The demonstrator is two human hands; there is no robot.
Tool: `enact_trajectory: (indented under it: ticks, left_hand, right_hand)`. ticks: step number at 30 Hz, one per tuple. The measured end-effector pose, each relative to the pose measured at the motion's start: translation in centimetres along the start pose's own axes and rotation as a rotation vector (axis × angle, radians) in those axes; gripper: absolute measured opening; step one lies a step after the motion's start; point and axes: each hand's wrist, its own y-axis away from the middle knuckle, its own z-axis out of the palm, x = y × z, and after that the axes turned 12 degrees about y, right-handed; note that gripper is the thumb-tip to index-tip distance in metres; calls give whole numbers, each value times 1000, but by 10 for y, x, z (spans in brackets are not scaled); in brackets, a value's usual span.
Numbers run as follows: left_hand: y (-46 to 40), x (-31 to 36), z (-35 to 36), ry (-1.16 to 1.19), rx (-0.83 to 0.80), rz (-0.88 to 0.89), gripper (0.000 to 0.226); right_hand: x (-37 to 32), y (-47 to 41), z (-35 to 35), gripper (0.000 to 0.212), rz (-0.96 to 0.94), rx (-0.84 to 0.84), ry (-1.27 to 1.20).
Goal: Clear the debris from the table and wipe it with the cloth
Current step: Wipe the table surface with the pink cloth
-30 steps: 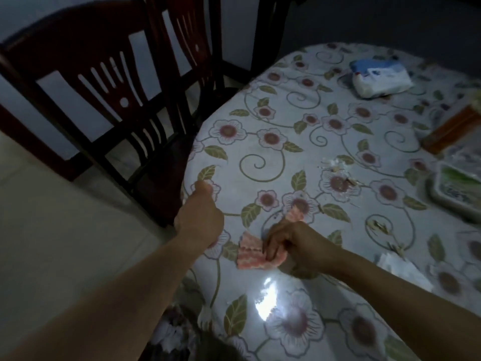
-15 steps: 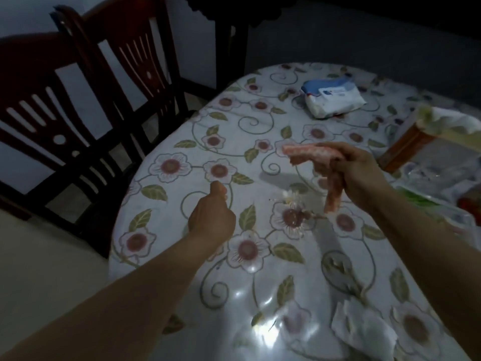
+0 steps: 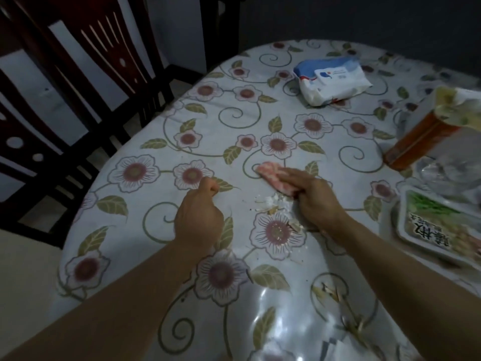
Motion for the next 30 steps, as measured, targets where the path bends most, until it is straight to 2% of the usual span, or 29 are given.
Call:
enact_trajectory:
  ticks: [3,5,8,10,12,16,18,24,26,28,30]
  left_hand:
    - [-1,8,-1,-52,-65,-45,44]
    - [5,11,-3,-64,-103,-48,46]
    - [24,12,-3,-73,-143,-43,45]
    - [36,11,-2,-68,-173,-29,42]
    - [43,10,-3,-35,-165,-13,34]
    - [35,9,-14,61,-72,-52,36]
    - [25,7,-19,72,-32,-61,39]
    - [-2,-3,-13,76,-26,0,42]
    - [-4,-8,-8,78,-20,-21,46]
    - [-4,-12,-5,57,-9,-23,49]
    - [-6,-14,-6,41,-15,-12,49]
  right_hand:
    - [-17,35,3,48,-91,-143,-86]
    - [-33,65,2,45,-146,-173,-162]
    - [-45,111,8,55,-202,-253,-187]
    - [-46,134,12,64,-189,-366,-224]
    - [-51,143,-1,60,-89,-462,-410]
    - [-61,104,-49,55,-43,-314,-529]
    - [-59,60,-60,53,-28,-221,-487]
    - [-41,-67,-19,40,45,26,-274]
    - [-40,-79,6,48,18,8,-211]
    - [-43,-73,23,65,-53,12,-186]
    - [-47,-57,26,69,-123,16,-154]
